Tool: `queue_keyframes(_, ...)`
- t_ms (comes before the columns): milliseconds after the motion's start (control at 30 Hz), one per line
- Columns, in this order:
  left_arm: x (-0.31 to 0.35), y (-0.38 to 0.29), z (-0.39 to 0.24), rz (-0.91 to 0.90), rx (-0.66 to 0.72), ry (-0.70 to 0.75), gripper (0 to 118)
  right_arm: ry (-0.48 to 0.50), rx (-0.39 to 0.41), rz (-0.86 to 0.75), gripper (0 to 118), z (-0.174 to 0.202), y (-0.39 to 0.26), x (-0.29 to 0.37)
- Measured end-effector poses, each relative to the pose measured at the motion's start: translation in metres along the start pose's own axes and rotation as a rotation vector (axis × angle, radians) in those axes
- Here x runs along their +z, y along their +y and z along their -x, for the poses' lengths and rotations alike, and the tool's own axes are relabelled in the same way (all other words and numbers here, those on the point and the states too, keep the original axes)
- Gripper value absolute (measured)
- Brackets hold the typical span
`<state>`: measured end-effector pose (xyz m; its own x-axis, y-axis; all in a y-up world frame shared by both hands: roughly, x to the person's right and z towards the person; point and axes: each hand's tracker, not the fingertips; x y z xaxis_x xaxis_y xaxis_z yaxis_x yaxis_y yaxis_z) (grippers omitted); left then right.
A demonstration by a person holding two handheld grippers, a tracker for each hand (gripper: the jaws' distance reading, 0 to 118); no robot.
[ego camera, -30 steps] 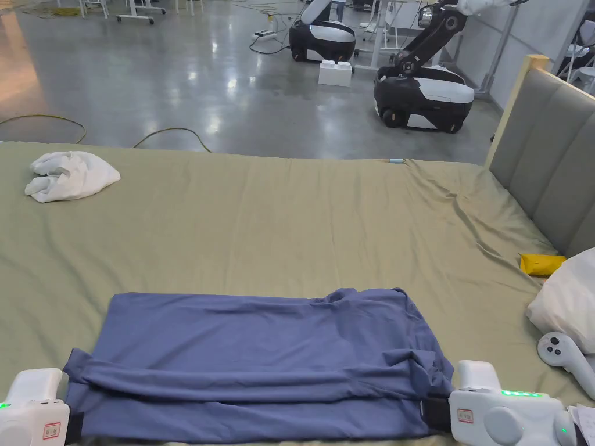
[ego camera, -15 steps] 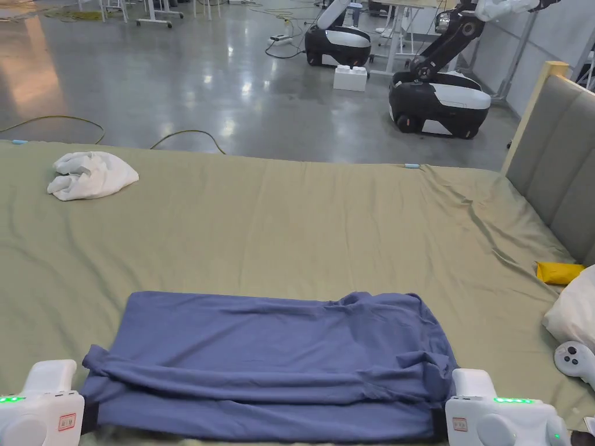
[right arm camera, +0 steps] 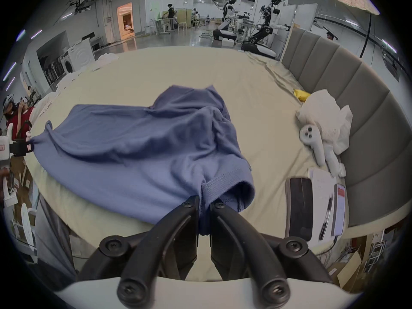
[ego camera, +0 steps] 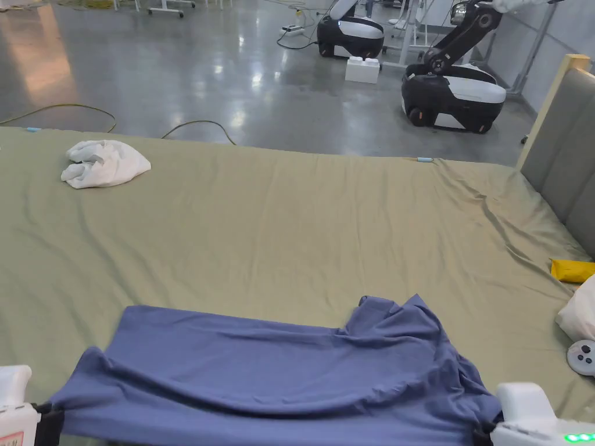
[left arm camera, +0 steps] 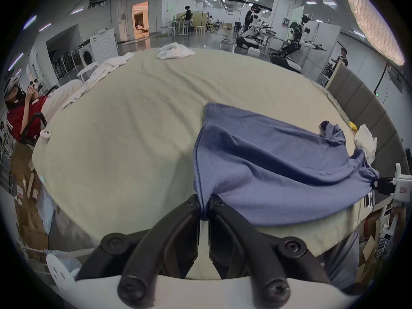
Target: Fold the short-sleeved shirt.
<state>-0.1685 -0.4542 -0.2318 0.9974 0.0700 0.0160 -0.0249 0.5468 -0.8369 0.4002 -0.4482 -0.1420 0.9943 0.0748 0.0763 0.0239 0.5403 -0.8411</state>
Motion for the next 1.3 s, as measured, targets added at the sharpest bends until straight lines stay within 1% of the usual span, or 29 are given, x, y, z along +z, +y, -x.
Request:
queue_keyframes(67, -0.003, -0.021, 0.005, 0.048, -0.006, 0.014, 8, -0.003, 0.001, 0.023, 8, 0.004, -0.022, -0.001)
queue_keyframes(200, -0.014, -0.06, 0.008, 0.124, -0.004, 0.033, 8, -0.013, 0.001, 0.123, 8, 0.011, -0.066, -0.021)
queue_keyframes(267, -0.023, -0.073, 0.01, 0.145, 0.004, 0.044, 8, -0.027, 0.004, 0.136, 8, 0.015, -0.083, -0.032)
queue_keyframes(367, -0.038, -0.085, 0.011, 0.168, 0.005, 0.056, 8, -0.024, -0.011, 0.155, 8, 0.016, -0.096, -0.046)
queue_keyframes(500, -0.045, -0.084, 0.006, 0.158, -0.002, 0.071, 8, -0.032, -0.014, 0.133, 11, 0.024, -0.094, -0.047)
queue_keyframes(533, -0.046, -0.083, 0.005, 0.159, -0.012, 0.075, 8, -0.033, -0.018, 0.133, 19, 0.022, -0.094, -0.049)
queue_keyframes(567, -0.045, -0.082, 0.003, 0.161, -0.016, 0.08, 11, -0.035, -0.018, 0.137, 31, 0.023, -0.092, -0.048)
queue_keyframes(600, -0.043, -0.08, 0.001, 0.159, -0.017, 0.083, 15, -0.046, -0.011, 0.138, 52, 0.025, -0.089, -0.045)
queue_keyframes(633, -0.039, -0.077, 0.0, 0.151, -0.018, 0.082, 30, -0.075, 0.002, 0.134, 75, 0.028, -0.085, -0.041)
queue_keyframes(667, -0.035, -0.073, -0.002, 0.135, -0.015, 0.075, 46, -0.113, 0.016, 0.102, 77, 0.032, -0.077, -0.033)
queue_keyframes(700, -0.029, -0.069, -0.005, 0.095, -0.014, 0.054, 58, -0.123, 0.015, 0.068, 76, 0.034, -0.071, -0.027)
queue_keyframes(733, -0.023, -0.064, -0.007, 0.052, -0.009, 0.033, 62, -0.113, 0.01, 0.024, 76, 0.036, -0.063, -0.02)
queue_keyframes(800, -0.012, -0.05, -0.015, -0.032, -0.004, -0.006, 63, -0.082, -0.024, -0.076, 76, 0.04, -0.042, -0.008)
queue_keyframes(867, 0.0, -0.034, -0.029, -0.125, -0.034, -0.012, 62, -0.051, -0.049, -0.197, 76, 0.047, -0.022, 0.004)
queue_keyframes(967, 0.012, -0.014, -0.049, -0.265, -0.09, -0.001, 62, -0.054, -0.053, -0.366, 76, 0.06, 0.005, 0.015)
queue_keyframes(1000, 0.016, -0.009, -0.055, -0.307, -0.096, 0.004, 62, -0.05, -0.058, -0.405, 76, 0.064, 0.012, 0.017)
queue_keyframes(1033, 0.019, -0.003, -0.06, -0.342, -0.096, -0.004, 62, -0.037, -0.066, -0.448, 72, 0.068, 0.018, 0.019)
queue_keyframes(1100, 0.025, 0.005, -0.069, -0.402, -0.087, 0.002, 58, -0.027, -0.087, -0.499, 57, 0.078, 0.029, 0.025)
queue_keyframes(1133, 0.027, 0.008, -0.072, -0.432, -0.086, -0.002, 48, -0.019, -0.095, -0.525, 39, 0.081, 0.033, 0.024)
queue_keyframes(1167, 0.029, 0.01, -0.076, -0.463, -0.086, 0.012, 32, -0.019, -0.099, -0.534, 21, 0.084, 0.036, 0.023)
queue_keyframes(1200, 0.031, 0.011, -0.079, -0.49, -0.091, 0.022, 15, -0.011, -0.105, -0.545, 9, 0.087, 0.039, 0.024)
queue_keyframes(1233, 0.033, 0.011, -0.082, -0.521, -0.101, 0.036, 8, -0.007, -0.114, -0.566, 7, 0.09, 0.04, 0.023)
queue_keyframes(1267, 0.035, 0.011, -0.085, -0.552, -0.102, 0.053, 5, -0.012, -0.115, -0.581, 1, 0.092, 0.041, 0.022)
queue_keyframes(1300, 0.037, 0.009, -0.085, -0.574, -0.103, 0.04, 1, -0.005, -0.11, -0.59, 0, 0.093, 0.041, 0.02)
